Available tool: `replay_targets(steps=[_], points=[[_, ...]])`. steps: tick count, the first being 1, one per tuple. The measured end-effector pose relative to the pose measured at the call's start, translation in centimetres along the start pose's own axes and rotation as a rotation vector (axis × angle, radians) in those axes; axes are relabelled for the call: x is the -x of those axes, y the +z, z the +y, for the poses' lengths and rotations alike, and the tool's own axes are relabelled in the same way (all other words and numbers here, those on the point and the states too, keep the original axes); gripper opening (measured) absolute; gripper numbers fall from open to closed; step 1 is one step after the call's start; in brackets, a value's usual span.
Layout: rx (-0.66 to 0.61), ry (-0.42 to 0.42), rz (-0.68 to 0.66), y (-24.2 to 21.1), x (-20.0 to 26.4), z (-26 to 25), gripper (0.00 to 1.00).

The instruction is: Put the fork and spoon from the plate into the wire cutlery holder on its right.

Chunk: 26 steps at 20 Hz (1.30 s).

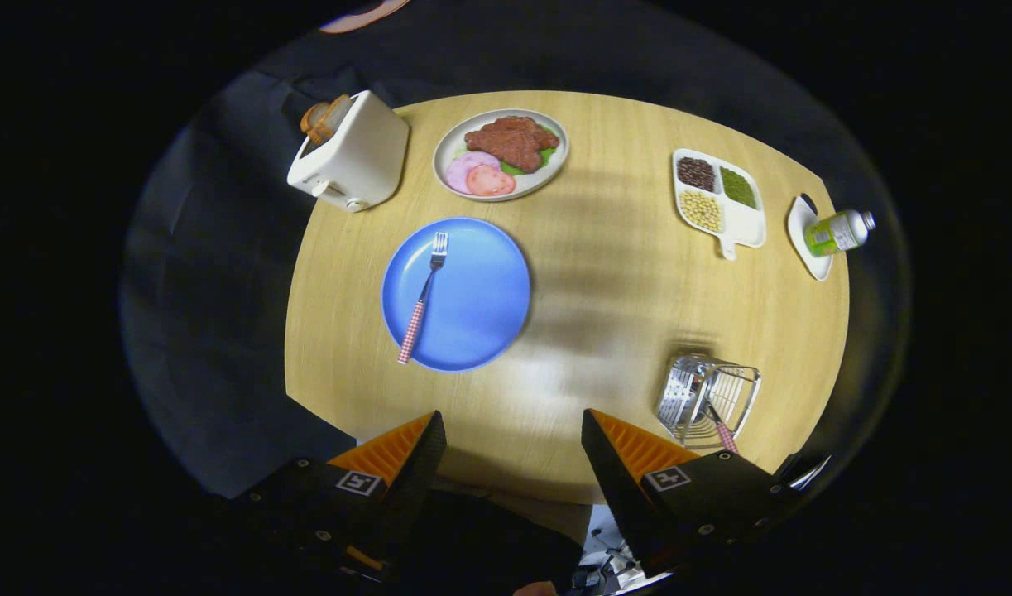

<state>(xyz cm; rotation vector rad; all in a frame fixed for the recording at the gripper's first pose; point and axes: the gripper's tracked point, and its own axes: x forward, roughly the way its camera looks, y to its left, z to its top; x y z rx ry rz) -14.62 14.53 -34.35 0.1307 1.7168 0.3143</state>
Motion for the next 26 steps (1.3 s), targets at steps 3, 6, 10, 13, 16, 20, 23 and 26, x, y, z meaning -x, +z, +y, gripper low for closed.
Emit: replay_targets(steps=[3,6,10,13,16,20,23,26], points=[[0.01,0.024,0.018,1.0,-1.6,3.5,0.99],[0.015,0.026,0.03,1.9,-3.9,6.1,0.99],[0.014,0.019,0.069,2.1,-8.3,8.8,0.98],[-0.032,0.001,0.094,1.9,-11.2,9.8,0.98],[-0.043,-0.03,0.093,2.1,-13.2,9.7,0.96],[-0.085,-0.064,0.072,3.3,-14.9,9.4,0.9],[-0.089,-0.098,0.074,3.3,-15.9,8.7,0.83],[-0.091,-0.085,0.105,2.3,-16.2,9.4,0.72]])
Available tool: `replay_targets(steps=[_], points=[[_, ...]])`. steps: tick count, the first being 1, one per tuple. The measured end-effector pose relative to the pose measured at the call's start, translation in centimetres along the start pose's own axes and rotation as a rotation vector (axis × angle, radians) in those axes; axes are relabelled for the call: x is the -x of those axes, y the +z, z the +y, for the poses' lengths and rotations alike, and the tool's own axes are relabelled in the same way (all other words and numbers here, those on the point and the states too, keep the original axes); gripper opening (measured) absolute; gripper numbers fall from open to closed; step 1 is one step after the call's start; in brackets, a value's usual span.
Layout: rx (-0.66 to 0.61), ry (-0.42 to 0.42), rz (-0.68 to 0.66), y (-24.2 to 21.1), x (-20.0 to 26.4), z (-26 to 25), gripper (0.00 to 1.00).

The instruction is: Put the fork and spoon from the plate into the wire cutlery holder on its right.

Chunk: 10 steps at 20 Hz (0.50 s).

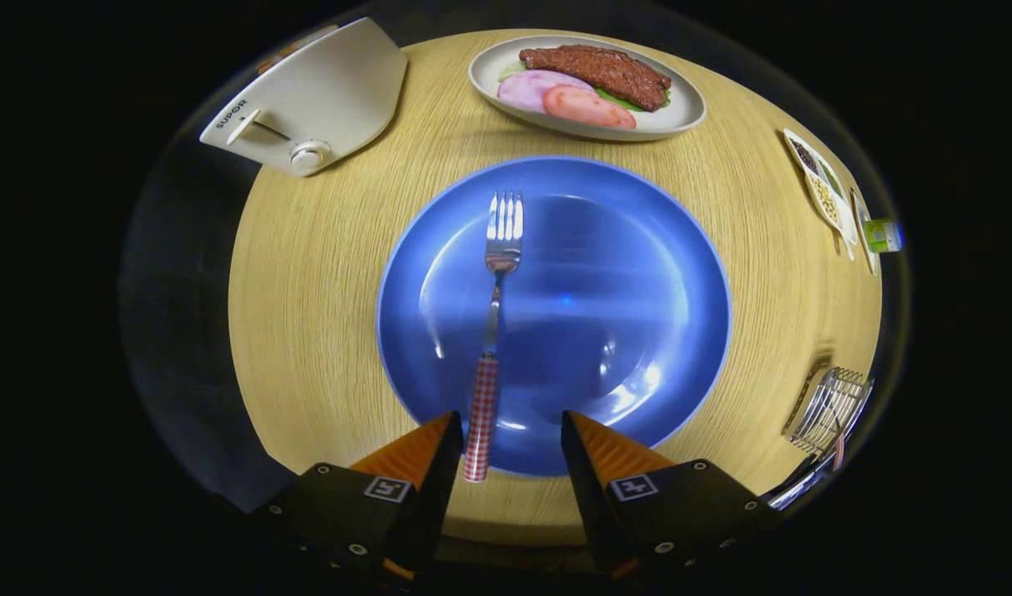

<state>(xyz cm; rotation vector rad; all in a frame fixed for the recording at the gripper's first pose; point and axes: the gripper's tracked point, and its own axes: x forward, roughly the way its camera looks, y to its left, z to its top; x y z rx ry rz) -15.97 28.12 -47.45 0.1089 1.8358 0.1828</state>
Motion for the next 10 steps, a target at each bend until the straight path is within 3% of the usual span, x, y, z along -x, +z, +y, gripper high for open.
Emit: replay_targets(steps=[3,7,10], points=[[0.019,-0.008,0.011,-0.32,-0.13,0.06,0.43],[0.023,-0.022,0.009,-0.31,-0.28,-0.01,0.15],[0.048,-0.015,-0.005,-0.23,-0.23,-0.25,0.11]])
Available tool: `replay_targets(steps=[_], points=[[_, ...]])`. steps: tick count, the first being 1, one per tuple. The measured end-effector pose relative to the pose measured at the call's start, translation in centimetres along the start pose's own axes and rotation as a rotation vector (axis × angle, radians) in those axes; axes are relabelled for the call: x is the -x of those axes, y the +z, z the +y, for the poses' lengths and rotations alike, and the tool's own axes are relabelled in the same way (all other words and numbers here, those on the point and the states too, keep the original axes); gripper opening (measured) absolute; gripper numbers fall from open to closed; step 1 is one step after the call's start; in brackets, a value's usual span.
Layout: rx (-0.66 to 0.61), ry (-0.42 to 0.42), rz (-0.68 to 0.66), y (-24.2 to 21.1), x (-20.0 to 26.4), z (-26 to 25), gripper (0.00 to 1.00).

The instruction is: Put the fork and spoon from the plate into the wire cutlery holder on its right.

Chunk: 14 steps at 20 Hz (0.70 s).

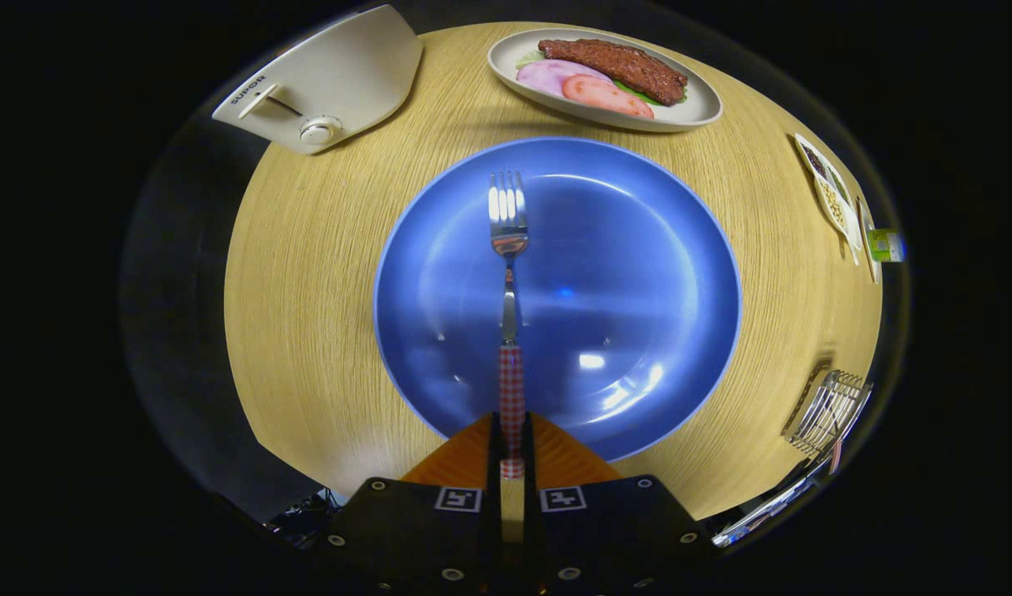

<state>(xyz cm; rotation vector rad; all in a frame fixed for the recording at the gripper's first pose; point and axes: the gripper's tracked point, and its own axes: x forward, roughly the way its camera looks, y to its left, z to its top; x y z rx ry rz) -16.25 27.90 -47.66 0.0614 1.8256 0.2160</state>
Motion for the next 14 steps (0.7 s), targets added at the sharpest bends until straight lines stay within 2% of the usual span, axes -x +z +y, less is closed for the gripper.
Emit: replay_targets(steps=[6,14], points=[[-0.005,0.055,-0.039,0.1,3.3,-1.6,0.09],[-0.002,0.061,-0.069,-4.4,9.6,-9.0,0.09]])
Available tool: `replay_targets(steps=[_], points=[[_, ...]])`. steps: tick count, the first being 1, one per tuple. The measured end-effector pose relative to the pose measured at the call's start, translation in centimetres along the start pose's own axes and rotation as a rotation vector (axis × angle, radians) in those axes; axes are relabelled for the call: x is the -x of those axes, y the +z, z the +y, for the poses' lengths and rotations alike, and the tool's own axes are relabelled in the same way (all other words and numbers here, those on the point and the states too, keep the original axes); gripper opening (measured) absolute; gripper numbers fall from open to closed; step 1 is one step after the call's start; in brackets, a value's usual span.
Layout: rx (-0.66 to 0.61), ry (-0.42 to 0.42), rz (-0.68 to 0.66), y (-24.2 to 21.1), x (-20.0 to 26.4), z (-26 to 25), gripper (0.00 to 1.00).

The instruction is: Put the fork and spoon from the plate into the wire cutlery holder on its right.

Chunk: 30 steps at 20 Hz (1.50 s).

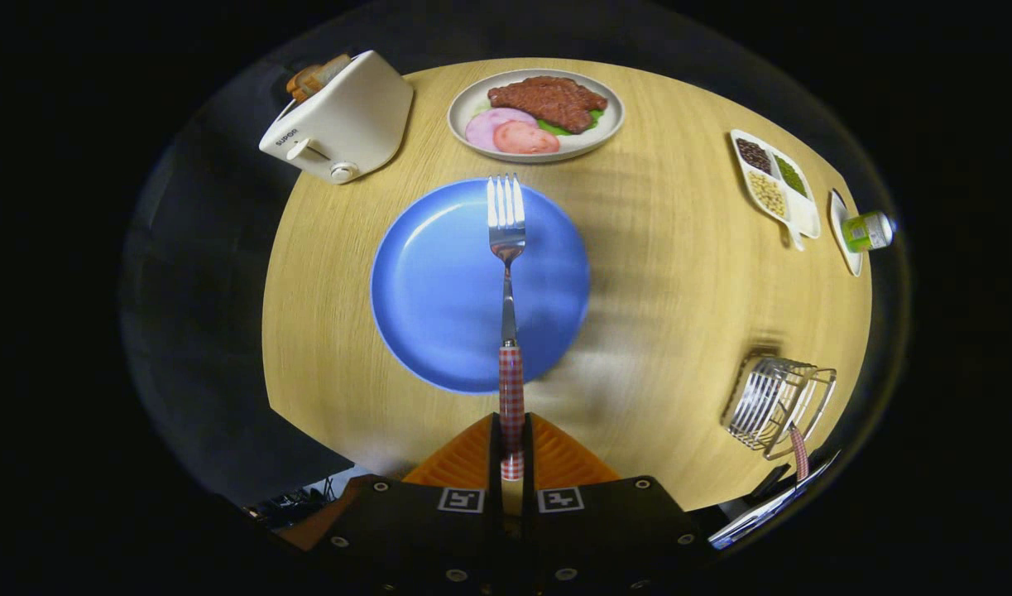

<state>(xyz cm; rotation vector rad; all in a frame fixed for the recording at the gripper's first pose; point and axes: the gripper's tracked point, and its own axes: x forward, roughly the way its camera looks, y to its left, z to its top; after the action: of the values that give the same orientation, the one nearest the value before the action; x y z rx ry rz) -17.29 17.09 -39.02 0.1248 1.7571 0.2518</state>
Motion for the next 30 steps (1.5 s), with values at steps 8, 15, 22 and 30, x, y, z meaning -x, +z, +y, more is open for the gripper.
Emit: replay_targets(steps=[8,15,22,30], points=[[-0.043,-0.086,-0.038,-4.3,5.7,-10.4,0.09],[-0.137,-0.126,0.03,-9.3,7.6,-17.2,0.09],[-0.17,-0.113,0.144,-12.1,7.5,-20.5,0.09],[-0.103,-0.097,0.336,-13.5,6.9,-22.2,0.09]])
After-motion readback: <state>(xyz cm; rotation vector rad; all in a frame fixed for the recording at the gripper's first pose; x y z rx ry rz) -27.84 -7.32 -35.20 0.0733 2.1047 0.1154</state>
